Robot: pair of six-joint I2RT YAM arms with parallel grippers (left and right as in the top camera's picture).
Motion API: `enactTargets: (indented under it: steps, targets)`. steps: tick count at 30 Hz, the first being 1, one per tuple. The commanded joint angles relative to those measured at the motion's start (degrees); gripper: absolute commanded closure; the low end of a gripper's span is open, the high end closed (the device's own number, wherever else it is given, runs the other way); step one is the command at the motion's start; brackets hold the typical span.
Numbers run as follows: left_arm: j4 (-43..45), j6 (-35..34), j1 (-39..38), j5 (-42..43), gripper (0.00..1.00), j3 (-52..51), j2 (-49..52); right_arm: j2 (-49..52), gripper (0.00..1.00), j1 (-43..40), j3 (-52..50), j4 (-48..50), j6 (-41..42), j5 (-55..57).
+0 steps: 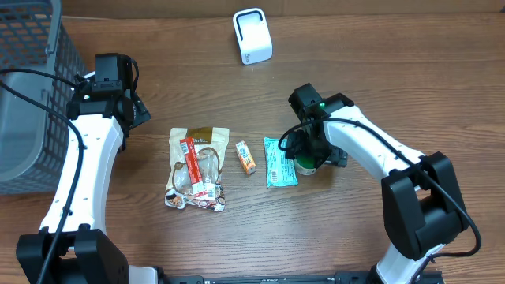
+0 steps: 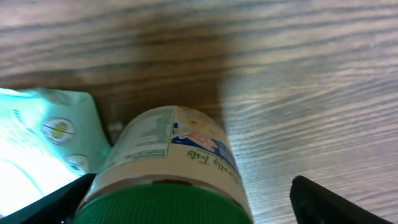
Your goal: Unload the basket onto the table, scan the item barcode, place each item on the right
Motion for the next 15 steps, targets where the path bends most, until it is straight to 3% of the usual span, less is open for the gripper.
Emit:
enactTargets:
  steps: [1, 6, 15]
  targets:
    - [0.13, 1.09, -0.15, -0.76, 0.0, 0.94, 0.24, -0.07, 0.05, 0.2, -0.92, 0.15, -2.49, 0.13]
    - [0.15, 1.09, -0.15, -0.76, 0.0, 0.94, 0.24, -0.07, 0.11, 0.2, -0.92, 0.61, -5.86, 0.17]
    - [0.13, 1.09, -0.15, -0.76, 0.0, 0.94, 0.24, -0.07, 0.11, 0.2, -0.92, 2.1, -6.03, 0.17]
